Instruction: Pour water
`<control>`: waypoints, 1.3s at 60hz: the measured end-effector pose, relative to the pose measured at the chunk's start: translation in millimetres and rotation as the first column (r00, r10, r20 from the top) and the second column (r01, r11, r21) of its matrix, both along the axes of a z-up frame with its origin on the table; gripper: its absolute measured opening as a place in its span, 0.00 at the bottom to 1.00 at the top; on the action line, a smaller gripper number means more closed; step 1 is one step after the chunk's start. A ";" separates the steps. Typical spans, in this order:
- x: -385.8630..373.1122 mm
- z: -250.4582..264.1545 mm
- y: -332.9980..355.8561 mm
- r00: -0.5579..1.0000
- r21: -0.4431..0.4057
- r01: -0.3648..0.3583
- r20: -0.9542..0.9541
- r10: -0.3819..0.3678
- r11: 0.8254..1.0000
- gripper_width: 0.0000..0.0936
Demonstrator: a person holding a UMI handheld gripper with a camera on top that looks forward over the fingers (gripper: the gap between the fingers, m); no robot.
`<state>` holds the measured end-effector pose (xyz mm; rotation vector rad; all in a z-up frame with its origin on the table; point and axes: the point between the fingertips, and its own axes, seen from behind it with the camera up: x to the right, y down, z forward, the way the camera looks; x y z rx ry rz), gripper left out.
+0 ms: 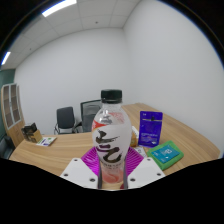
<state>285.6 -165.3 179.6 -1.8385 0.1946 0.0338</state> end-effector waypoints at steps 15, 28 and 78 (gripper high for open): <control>42.1 -81.8 -7.2 0.995 -0.076 -0.006 0.097 0.013 0.997 0.30; 49.2 -111.8 -14.2 0.996 -0.053 -0.017 0.083 0.021 0.998 0.33; -43.6 25.8 -216.8 0.992 -0.236 0.089 0.112 -0.064 0.968 0.92</control>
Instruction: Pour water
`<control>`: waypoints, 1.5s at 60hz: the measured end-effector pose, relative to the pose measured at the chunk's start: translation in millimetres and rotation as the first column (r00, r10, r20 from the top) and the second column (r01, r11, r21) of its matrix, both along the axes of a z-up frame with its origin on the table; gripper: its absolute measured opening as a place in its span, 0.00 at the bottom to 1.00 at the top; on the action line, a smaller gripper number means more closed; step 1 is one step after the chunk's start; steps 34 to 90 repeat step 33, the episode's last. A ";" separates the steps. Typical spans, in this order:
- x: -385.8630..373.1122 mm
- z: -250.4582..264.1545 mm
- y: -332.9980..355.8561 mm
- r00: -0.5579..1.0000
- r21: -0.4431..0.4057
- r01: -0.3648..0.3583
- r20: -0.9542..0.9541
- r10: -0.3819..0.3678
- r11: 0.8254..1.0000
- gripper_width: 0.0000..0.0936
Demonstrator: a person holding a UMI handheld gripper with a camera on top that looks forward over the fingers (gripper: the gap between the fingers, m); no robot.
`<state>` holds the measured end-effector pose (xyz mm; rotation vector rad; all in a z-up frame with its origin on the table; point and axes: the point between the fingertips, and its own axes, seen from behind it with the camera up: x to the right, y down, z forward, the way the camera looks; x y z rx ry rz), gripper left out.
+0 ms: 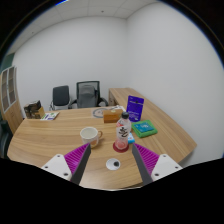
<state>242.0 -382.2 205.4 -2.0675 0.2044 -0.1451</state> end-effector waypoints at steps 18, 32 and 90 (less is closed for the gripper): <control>-35.3 32.7 -65.1 1.000 -0.007 -0.006 0.014 0.006 1.000 0.92; -42.0 39.7 -69.9 0.999 -0.008 -0.001 0.053 0.001 1.000 0.92; -43.5 40.9 -70.1 0.999 -0.006 -0.001 0.049 0.002 1.000 0.92</control>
